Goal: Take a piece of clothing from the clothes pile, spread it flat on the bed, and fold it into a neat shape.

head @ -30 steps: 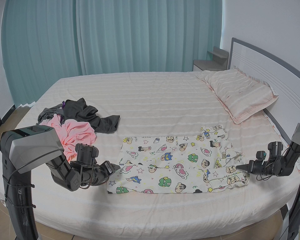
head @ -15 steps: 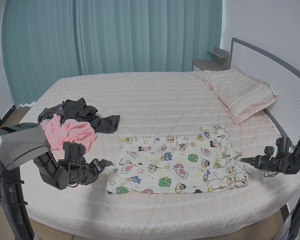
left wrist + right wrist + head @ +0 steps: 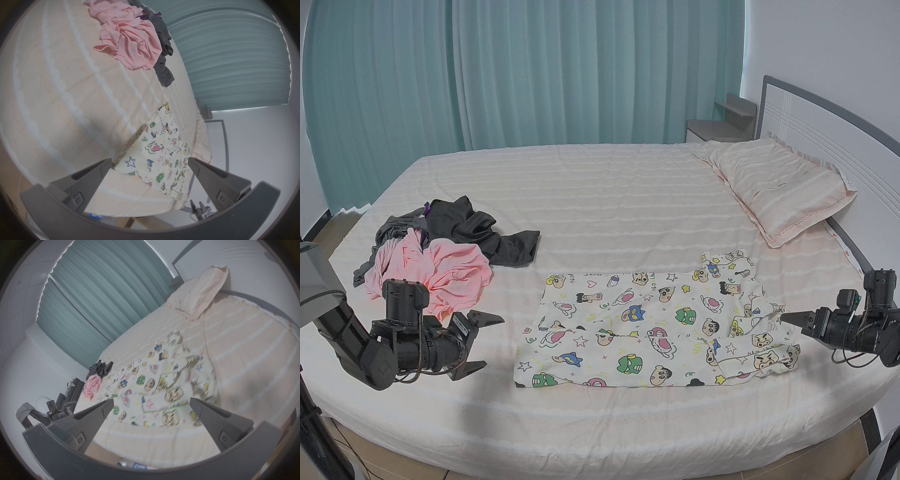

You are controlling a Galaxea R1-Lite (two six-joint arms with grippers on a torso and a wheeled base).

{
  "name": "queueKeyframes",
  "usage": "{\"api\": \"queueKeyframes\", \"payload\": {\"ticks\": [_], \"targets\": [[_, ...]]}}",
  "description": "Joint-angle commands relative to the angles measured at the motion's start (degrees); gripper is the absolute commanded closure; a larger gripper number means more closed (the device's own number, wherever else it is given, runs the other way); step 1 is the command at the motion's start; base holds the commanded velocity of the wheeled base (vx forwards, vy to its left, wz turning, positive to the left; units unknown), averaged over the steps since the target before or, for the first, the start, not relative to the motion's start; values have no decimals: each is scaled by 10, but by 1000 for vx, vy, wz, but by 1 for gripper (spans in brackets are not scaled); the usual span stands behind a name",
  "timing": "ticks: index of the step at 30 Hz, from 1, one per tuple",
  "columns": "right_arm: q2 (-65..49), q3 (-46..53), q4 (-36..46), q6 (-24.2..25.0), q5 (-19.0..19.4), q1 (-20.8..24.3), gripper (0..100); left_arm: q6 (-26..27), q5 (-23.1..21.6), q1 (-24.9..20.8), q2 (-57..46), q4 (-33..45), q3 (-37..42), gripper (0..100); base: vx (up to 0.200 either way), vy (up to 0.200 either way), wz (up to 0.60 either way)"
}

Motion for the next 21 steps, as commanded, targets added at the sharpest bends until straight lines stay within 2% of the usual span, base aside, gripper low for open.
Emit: {"api": "queueKeyframes", "payload": {"ticks": [1, 2, 4, 5, 8, 10, 21], "targets": [[-71, 58, -3, 59, -23, 71, 0, -21, -31, 13, -58, -7, 26, 0, 200, 0, 0], [-83, 65, -3, 91, -33, 83, 0, -21, -39, 12, -57, -7, 27, 0, 200, 0, 0], [-92, 72, -3, 118, -41, 97, 0, -22, -43, 12, -57, -9, 28, 0, 200, 0, 0], [-100, 78, -4, 150, -49, 118, 0, -22, -46, 10, -56, -9, 31, 0, 200, 0, 0], [-104, 82, -4, 184, -55, 147, 0, -22, -57, 10, -54, -9, 35, 0, 200, 0, 0], [-100, 83, -4, 185, -57, 154, 0, -25, -59, 10, -53, -10, 42, 0, 200, 0, 0], [-99, 84, -3, 189, -57, 150, 0, -25, -65, -6, -36, -10, 64, 0, 0, 0, 0]]}}
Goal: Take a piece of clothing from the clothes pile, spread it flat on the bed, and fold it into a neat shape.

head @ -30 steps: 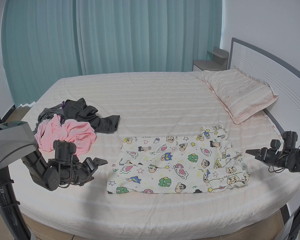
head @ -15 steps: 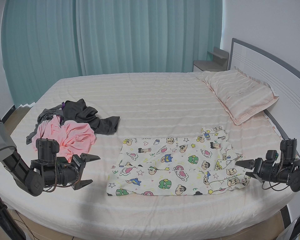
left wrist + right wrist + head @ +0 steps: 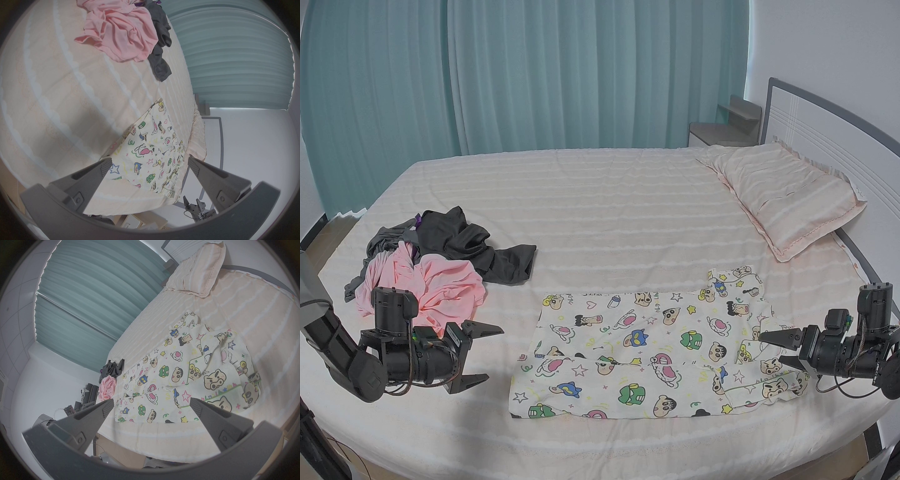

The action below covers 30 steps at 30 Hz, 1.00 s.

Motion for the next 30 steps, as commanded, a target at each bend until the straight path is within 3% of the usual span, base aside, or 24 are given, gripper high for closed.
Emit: {"api": "queueKeyframes", "payload": {"ticks": [1, 19, 24, 26, 30], "targets": [[-1, 0, 0, 0, 0, 0, 0, 0, 1, -8, 6, 0, 7, 0, 0, 0, 0], [-3, 0, 0, 0, -3, 2, 0, 0, 6, -33, 4, 0, 17, 0, 0, -200, 0], [-1, 1, 0, 0, -3, 2, 0, 2, 11, -30, 3, -13, 12, 0, 0, 0, 0], [-2, 1, 0, -1, -3, 3, 0, 4, 36, -27, 0, -37, 10, 0, 0, 0, 0], [-5, 2, 0, -1, -3, 5, 0, 18, 127, -27, 7, -128, -2, 0, 0, 0, 0]]}}
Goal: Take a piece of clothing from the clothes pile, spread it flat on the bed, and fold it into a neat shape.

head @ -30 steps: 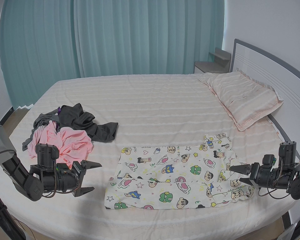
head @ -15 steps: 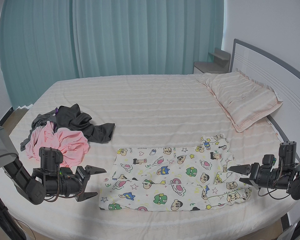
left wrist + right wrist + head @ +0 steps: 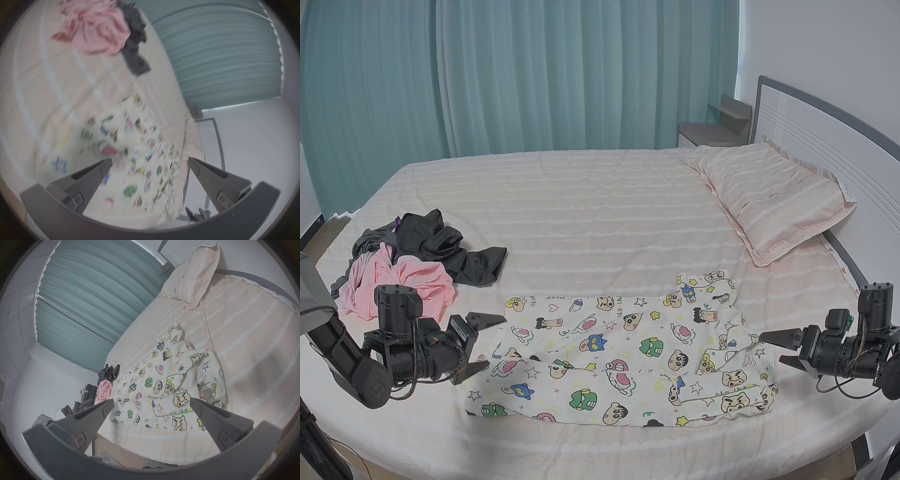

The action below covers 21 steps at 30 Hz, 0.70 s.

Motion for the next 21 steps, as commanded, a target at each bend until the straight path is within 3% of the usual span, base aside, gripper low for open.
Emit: {"api": "queueKeyframes", "payload": {"ticks": [1, 6, 9, 13, 21], "targets": [[-2, 1, 0, 0, 0, 3, 0, 27, 60, 3, 8, -59, -20, 0, 0, 0, 0], [-2, 3, 0, 0, -8, 12, 0, 135, 95, 12, 63, -51, -91, 0, 0, 0, 0], [3, 3, 0, 0, -47, 27, 0, 192, 139, 10, 136, -4, -190, 0, 0, 0, 0], [9, 3, 0, 0, -67, 34, 0, 212, 160, 3, 208, 71, -305, 0, 0, 0, 0], [38, -7, -1, -5, -69, 34, 0, 223, 160, 4, 320, 176, -511, 0, 0, 0, 0]]}}
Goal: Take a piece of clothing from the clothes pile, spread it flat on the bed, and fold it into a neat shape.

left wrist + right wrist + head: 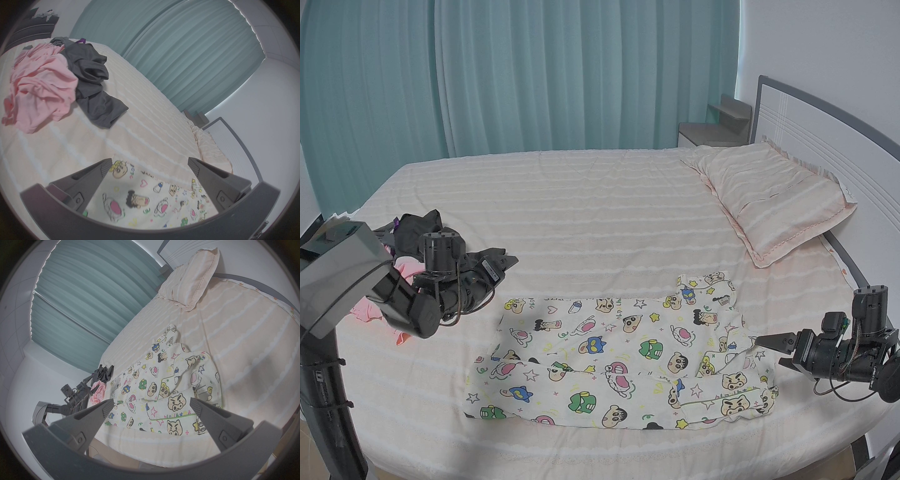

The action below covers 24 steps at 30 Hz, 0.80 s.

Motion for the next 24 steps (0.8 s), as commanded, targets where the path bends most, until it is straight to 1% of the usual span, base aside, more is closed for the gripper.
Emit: {"api": "queueKeyframes", "payload": {"ticks": [1, 3, 4, 6, 7, 8, 10, 24], "targets": [[36, -13, -2, -4, -13, 7, 0, 24, 13, -3, 150, 103, -186, 0, 0, 0, 0], [39, -17, -3, -3, -15, 7, 0, 24, 14, -4, 159, 119, -206, 0, 0, 0, 0], [47, -19, -5, -3, -20, 7, 0, 24, 14, -4, 173, 137, -235, 0, 0, 0, 0], [55, -20, -9, -4, -31, 8, 0, 24, 14, -1, 184, 140, -250, 0, 0, 0, 0], [55, -20, -9, -4, -33, 9, 0, 24, 14, 0, 185, 140, -251, 0, 0, 0, 0], [58, -19, -20, -4, -46, 14, 0, 24, 14, 1, 185, 142, -250, 0, 0, 0, 0], [64, -18, -27, -3, -53, 20, 0, 24, 14, 2, 185, 145, -246, 0, 0, 0, 0], [69, -8, -37, 1, -52, 24, 0, 18, 11, 5, 176, 154, -245, 0, 0, 0, 0]]}}
